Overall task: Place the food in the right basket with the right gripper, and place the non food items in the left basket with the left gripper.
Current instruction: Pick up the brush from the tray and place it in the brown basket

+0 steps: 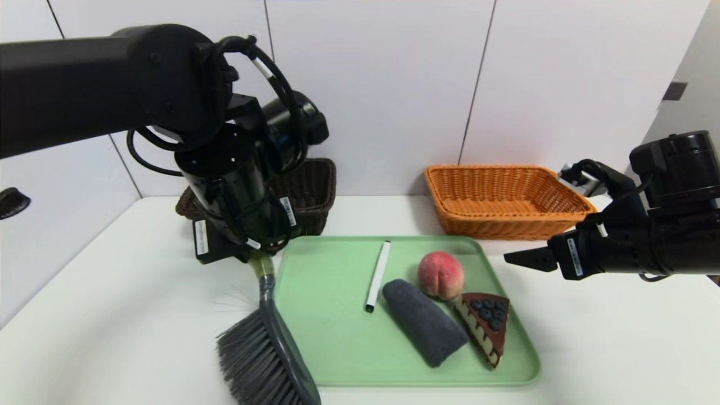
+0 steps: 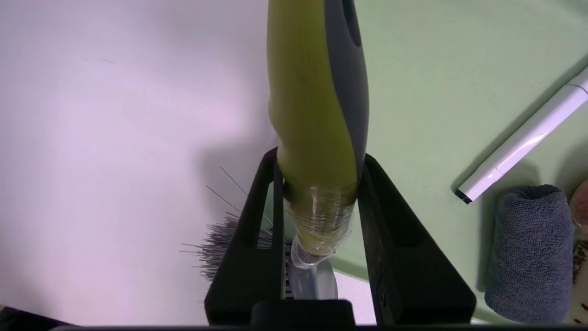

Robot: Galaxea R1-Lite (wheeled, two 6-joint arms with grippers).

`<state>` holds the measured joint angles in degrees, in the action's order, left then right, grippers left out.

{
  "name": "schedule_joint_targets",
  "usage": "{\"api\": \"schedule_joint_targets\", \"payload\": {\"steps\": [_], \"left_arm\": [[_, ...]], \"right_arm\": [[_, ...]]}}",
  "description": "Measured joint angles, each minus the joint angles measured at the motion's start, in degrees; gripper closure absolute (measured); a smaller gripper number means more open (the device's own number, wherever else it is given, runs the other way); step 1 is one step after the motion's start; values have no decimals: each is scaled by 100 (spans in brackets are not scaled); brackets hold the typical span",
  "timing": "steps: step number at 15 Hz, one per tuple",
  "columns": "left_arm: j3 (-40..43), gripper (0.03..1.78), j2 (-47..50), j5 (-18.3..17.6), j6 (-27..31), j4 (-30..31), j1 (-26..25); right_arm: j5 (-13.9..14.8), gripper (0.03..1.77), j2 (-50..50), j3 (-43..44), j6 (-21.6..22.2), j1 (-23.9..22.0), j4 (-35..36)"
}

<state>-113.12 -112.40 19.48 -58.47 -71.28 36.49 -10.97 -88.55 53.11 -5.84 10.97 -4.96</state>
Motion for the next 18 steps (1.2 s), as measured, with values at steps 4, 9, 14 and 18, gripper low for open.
{"api": "schedule_joint_targets", "payload": {"steps": [4,9,14,18], "left_arm": [[0,132,339,-5,50,-232,-228],[0,133,750,0,299,-239,-614],[0,133,1058,-2,480,-228,-840],[0,133,1325,0,642,-226,-984]], "right_arm": [[0,10,2,-2,2,5,6],[4,10,5,-20,0,10,9],[12,10,10,-59,-2,2,1],[17,10,33,-129,-2,-1,0]]}}
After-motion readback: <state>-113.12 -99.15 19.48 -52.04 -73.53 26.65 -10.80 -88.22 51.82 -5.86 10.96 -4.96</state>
